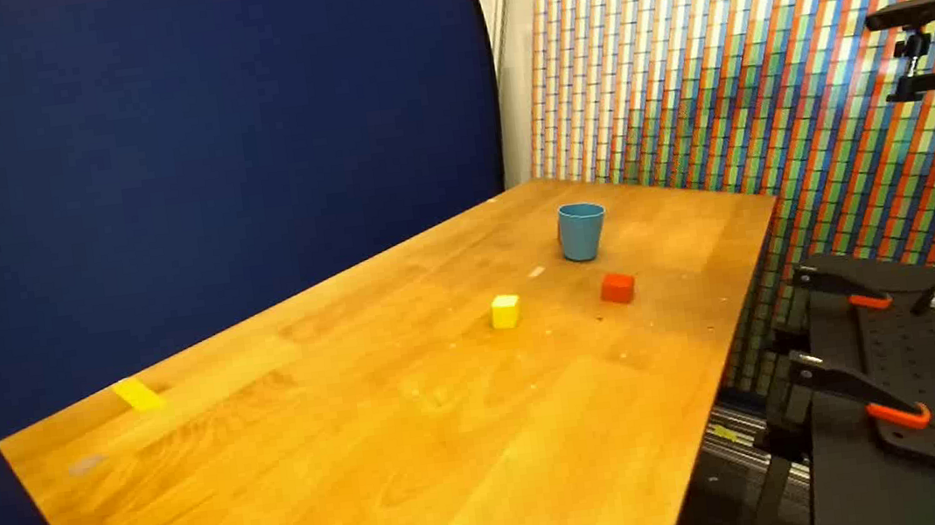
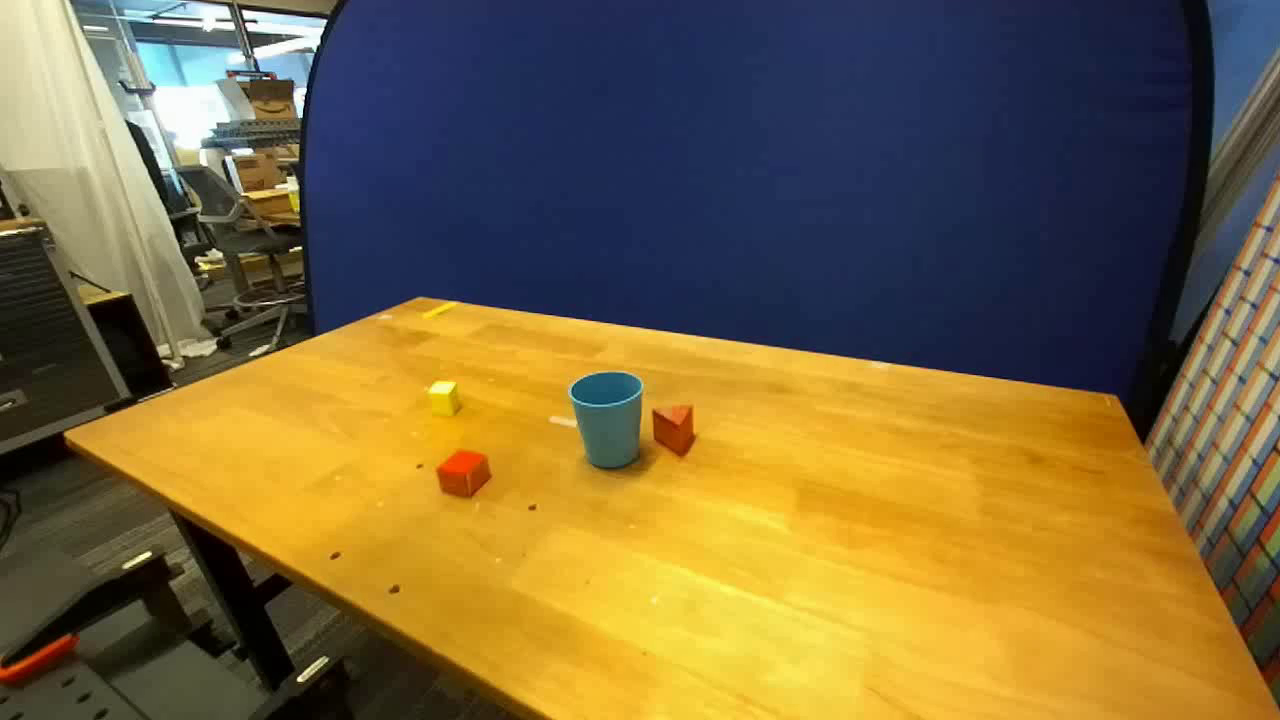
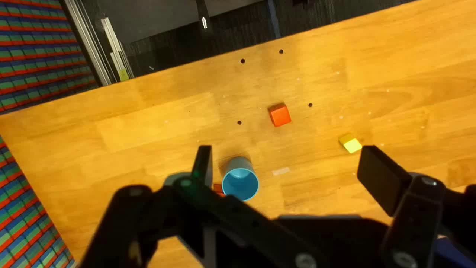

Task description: Put the yellow cube inside the blue cup

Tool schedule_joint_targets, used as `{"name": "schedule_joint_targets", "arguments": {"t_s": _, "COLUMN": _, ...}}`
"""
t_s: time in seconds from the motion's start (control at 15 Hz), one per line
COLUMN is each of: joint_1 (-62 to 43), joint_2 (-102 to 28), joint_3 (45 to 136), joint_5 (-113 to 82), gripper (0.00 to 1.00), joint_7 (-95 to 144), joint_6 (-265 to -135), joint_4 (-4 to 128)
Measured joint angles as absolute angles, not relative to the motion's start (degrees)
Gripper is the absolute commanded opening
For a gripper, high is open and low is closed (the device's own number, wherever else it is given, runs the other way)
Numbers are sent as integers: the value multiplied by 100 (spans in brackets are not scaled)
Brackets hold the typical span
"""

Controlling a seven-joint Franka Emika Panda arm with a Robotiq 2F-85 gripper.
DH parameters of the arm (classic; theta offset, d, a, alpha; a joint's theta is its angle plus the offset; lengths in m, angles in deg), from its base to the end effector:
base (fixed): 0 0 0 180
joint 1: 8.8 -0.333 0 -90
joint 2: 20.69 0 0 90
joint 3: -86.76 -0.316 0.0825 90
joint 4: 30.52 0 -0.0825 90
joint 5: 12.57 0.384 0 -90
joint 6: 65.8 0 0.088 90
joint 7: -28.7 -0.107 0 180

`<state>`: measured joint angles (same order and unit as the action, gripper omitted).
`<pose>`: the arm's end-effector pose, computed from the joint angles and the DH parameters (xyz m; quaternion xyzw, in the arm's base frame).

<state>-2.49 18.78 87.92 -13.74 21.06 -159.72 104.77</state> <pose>0.3343 -0.0473 0.5626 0.9916 -0.1282 -0.0166 0.0038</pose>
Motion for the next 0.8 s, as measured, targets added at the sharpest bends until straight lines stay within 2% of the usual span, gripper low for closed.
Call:
{"name": "schedule_joint_targets", "arguments": {"t_s": 0.47, "joint_1": -271, "joint_2": 1795, "joint_3": 8774, "joint_5": -1373, "gripper": 100, "joint_7": 2108, "joint_6": -15994, "joint_4": 10401}}
{"name": "schedule_joint_targets", "arguments": {"t_s": 0.8, "joint_1": -534, "joint_2": 393, "joint_3": 8379, "joint_5": -1297, "gripper": 100, "joint_7": 1801, "joint_6": -16889, "joint_4": 10332}}
